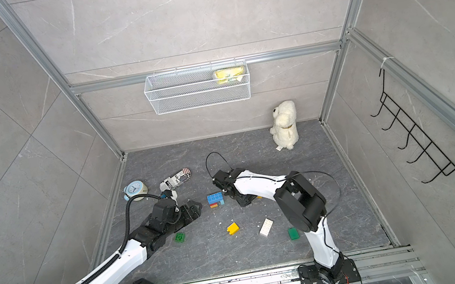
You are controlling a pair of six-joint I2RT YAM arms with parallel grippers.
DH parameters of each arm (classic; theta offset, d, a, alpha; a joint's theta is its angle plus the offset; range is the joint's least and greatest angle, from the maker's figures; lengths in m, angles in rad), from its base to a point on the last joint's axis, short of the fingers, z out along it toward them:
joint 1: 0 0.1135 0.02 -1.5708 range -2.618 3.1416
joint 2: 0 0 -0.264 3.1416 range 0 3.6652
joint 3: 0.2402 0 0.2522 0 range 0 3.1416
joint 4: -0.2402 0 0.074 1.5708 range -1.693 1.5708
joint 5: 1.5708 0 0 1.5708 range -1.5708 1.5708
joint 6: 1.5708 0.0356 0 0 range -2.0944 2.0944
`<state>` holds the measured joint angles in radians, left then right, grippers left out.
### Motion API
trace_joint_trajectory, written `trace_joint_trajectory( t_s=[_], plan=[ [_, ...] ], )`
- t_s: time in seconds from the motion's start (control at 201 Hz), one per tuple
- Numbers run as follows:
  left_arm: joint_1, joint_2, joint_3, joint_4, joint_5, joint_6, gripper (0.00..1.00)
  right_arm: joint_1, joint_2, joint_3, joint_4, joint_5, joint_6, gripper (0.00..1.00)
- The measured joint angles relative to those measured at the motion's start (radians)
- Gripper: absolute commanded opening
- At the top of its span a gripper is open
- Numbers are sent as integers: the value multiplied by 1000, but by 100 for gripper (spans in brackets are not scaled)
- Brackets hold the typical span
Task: Assemble the letter h with lego
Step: Adjust the lego brick at the center of the board, then pick up the lego brick from the center of the board.
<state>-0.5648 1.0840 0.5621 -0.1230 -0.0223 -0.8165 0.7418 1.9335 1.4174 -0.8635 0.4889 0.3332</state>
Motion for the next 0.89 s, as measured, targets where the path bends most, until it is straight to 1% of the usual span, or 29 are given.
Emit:
trace_joint_trajectory(
  t_s=[0.085,0.194,0.284,0.373,0.448,0.587,0.762,0.891],
  plan=[
    [-21,9,2,-3,-2,19,91,-66,-159,-130,104,-122,20,67],
    [-74,27,28,-13,-11,67,90,-224,-373,-334,269,-302,85,65],
    [-157,64,94,-45,-59,129,90,-335,-491,-487,391,-417,150,65],
    [-248,128,196,-89,-99,179,90,-390,-586,-631,484,-480,216,65],
    [-304,220,315,-143,-111,199,89,-418,-663,-725,528,-491,259,65],
    [-376,495,613,-262,-130,207,87,-473,-761,-816,598,-453,341,64],
    [-409,845,967,-407,-133,195,85,-512,-826,-874,644,-389,426,63],
    [-410,1055,1202,-513,-132,190,84,-512,-869,-921,671,-370,464,62]
  ],
)
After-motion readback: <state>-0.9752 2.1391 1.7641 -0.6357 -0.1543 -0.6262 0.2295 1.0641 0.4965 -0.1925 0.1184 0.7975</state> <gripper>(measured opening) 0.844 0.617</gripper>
